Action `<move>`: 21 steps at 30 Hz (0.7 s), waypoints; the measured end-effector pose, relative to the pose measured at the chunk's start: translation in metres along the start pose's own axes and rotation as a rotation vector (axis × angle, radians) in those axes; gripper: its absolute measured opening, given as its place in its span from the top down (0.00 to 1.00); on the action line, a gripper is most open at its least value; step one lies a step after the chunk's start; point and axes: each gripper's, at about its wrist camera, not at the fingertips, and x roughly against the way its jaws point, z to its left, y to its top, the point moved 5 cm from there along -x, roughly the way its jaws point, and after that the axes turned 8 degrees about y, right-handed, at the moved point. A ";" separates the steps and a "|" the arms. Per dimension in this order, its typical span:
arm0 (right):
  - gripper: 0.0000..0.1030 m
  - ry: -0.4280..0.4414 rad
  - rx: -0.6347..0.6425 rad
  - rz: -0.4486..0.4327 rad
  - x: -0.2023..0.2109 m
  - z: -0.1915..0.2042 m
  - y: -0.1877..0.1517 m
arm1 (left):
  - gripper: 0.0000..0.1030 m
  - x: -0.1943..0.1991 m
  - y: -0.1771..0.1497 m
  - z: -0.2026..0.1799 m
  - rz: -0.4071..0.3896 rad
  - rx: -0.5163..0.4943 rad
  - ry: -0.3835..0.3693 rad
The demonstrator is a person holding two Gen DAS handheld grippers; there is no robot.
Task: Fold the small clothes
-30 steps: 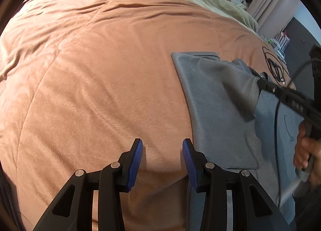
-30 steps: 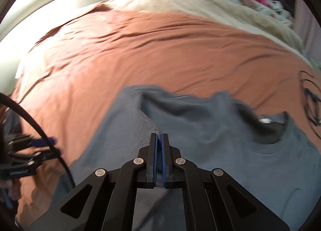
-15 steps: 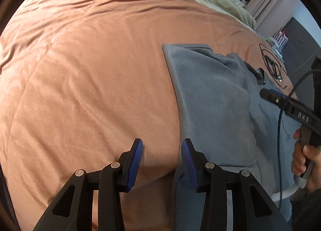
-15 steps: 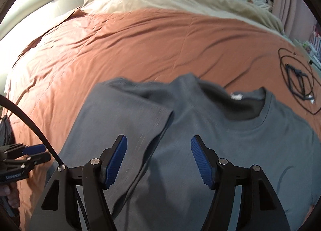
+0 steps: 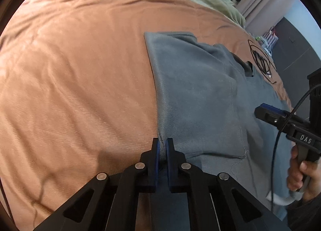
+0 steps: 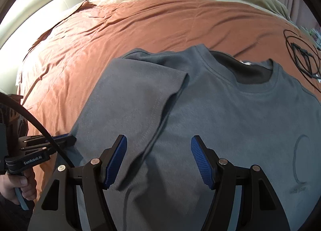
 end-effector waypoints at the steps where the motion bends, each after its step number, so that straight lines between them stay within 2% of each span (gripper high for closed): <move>1: 0.37 -0.004 -0.003 -0.001 0.002 0.001 0.000 | 0.95 0.002 0.000 0.003 -0.002 0.013 0.003; 5: 0.37 -0.021 -0.021 -0.008 0.019 -0.002 -0.005 | 0.95 0.009 0.000 0.014 -0.002 0.053 0.012; 12: 0.37 -0.032 -0.044 -0.012 0.052 -0.006 -0.017 | 0.92 0.017 -0.005 0.011 0.030 0.100 0.006; 17: 0.27 -0.020 -0.056 -0.033 0.081 -0.007 -0.028 | 0.85 0.045 -0.017 0.008 0.009 0.123 0.028; 21: 0.23 -0.011 -0.071 -0.048 0.103 -0.008 -0.038 | 0.74 0.067 -0.027 0.003 -0.018 0.130 0.042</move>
